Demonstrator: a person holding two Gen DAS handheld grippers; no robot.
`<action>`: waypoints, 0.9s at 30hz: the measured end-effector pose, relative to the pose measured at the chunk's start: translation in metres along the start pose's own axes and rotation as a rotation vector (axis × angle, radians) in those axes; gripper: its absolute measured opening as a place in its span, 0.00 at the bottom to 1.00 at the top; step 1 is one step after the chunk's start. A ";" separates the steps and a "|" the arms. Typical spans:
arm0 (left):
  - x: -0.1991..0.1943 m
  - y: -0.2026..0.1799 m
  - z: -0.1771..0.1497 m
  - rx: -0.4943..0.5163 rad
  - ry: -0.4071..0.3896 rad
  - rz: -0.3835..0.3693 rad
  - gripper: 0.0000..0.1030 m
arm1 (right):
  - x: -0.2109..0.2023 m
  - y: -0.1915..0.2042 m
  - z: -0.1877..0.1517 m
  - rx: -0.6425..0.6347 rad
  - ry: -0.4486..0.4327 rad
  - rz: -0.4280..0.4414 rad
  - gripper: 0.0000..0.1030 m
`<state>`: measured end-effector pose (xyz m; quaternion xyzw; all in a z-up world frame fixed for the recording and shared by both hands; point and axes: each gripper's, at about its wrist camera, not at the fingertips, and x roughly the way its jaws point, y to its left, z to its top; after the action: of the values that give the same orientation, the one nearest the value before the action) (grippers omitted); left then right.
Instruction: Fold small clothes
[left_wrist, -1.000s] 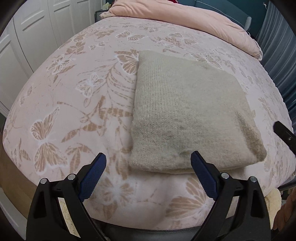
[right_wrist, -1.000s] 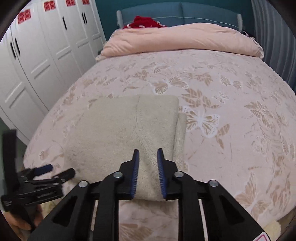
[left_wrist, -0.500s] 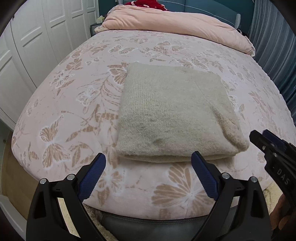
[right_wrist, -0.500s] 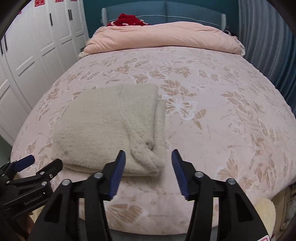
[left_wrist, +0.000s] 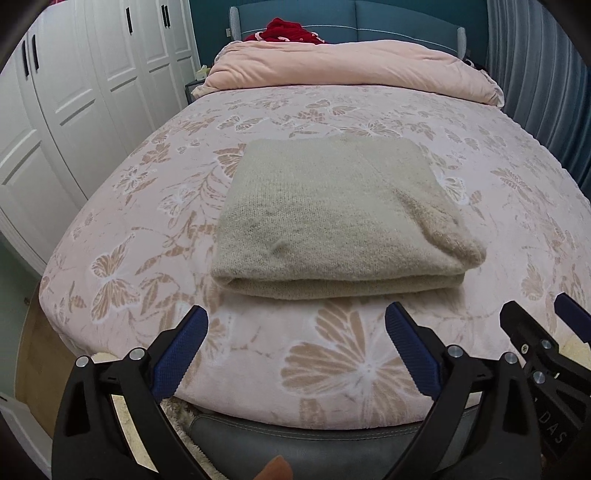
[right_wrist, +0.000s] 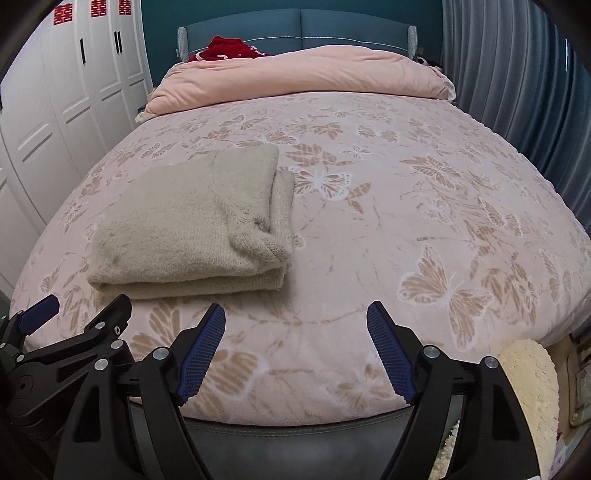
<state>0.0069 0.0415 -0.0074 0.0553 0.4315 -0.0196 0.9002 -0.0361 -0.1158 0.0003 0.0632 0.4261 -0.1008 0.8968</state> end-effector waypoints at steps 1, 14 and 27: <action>-0.002 -0.001 -0.002 0.003 -0.004 0.003 0.92 | -0.001 -0.002 -0.001 0.003 -0.001 0.004 0.75; -0.015 -0.007 -0.014 0.000 -0.013 0.029 0.92 | -0.007 -0.010 -0.014 0.037 0.002 0.020 0.75; -0.022 0.000 -0.013 -0.032 -0.028 0.055 0.92 | -0.009 -0.005 -0.014 0.009 0.001 0.018 0.75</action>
<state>-0.0165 0.0426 0.0016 0.0525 0.4175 0.0115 0.9071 -0.0531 -0.1169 -0.0016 0.0713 0.4256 -0.0947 0.8971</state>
